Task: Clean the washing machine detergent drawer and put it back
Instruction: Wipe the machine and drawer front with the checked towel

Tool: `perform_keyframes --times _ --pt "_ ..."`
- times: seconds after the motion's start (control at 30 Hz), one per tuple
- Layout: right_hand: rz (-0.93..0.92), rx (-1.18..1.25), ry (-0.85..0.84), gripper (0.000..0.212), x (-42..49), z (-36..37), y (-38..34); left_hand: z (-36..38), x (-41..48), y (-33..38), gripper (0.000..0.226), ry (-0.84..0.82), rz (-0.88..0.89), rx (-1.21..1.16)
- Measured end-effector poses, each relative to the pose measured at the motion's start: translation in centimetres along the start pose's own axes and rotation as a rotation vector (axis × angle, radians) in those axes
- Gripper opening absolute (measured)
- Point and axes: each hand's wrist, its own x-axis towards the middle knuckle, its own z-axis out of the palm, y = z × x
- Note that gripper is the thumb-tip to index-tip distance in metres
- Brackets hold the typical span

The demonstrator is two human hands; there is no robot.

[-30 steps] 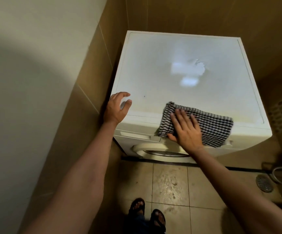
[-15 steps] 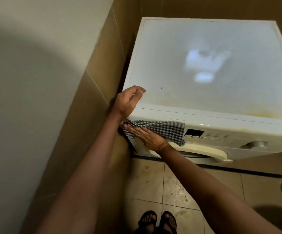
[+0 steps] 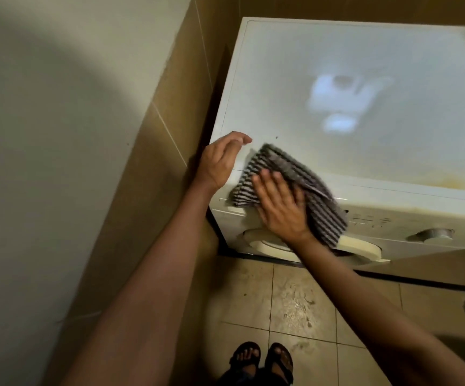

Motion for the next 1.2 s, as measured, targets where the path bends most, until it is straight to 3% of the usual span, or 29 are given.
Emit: perform_keyframes --times 0.07,0.13,0.3,0.4,0.47,0.5,0.6,0.73,0.83,0.93,1.03,1.2 --pt "-0.08 0.074 0.069 0.058 1.6 2.2 -3.2 0.2 -0.1 0.2 0.042 -0.055 -0.001 0.027" --pt "-0.113 0.099 0.02 0.048 2.5 4.2 -5.6 -0.1 0.1 -0.1 0.044 -0.092 -0.013 -0.003" --pt "-0.257 0.124 -0.105 0.053 0.8 5.2 -6.7 -1.7 1.3 -0.9 0.047 -0.137 -0.127 -0.053" --pt "-0.301 0.48 -0.29 0.056 0.6 4.1 -5.1 -2.1 1.9 -1.2 0.051 -0.126 -0.145 -0.071" --pt "-0.205 0.75 -0.501 0.058 -0.7 2.6 -3.7 -1.9 2.5 -1.0 0.05 -0.111 -0.141 -0.07" --pt "-0.179 0.687 -0.497 0.061 -1.3 1.9 -2.7 -1.7 2.8 -0.9 0.049 -0.085 -0.141 -0.081" --pt "-0.035 0.224 -0.241 0.072 -2.7 0.8 -1.7 -1.2 3.6 -1.3 0.045 0.066 -0.141 -0.114" --pt "0.085 0.147 -0.032 0.065 1.3 1.3 -4.5 -0.9 4.3 -2.5 0.031 0.123 -0.115 -0.143" --pt "-0.025 0.226 0.023 0.055 3.0 3.2 -7.0 -1.1 4.9 -2.8 0.029 0.058 -0.106 -0.059" --pt "-0.042 0.511 -0.266 0.045 2.0 3.9 -8.2 -1.3 4.8 -2.9 0.027 -0.002 -0.107 0.027" --pt "-0.047 0.753 -0.479 0.051 -1.0 3.7 -7.4 -0.8 4.2 -2.9 0.028 0.007 -0.064 0.12" --pt "-0.019 0.65 -0.647 0.057 -7.4 3.4 -1.9 -0.1 3.1 -2.0 0.028 0.099 0.109 0.259"
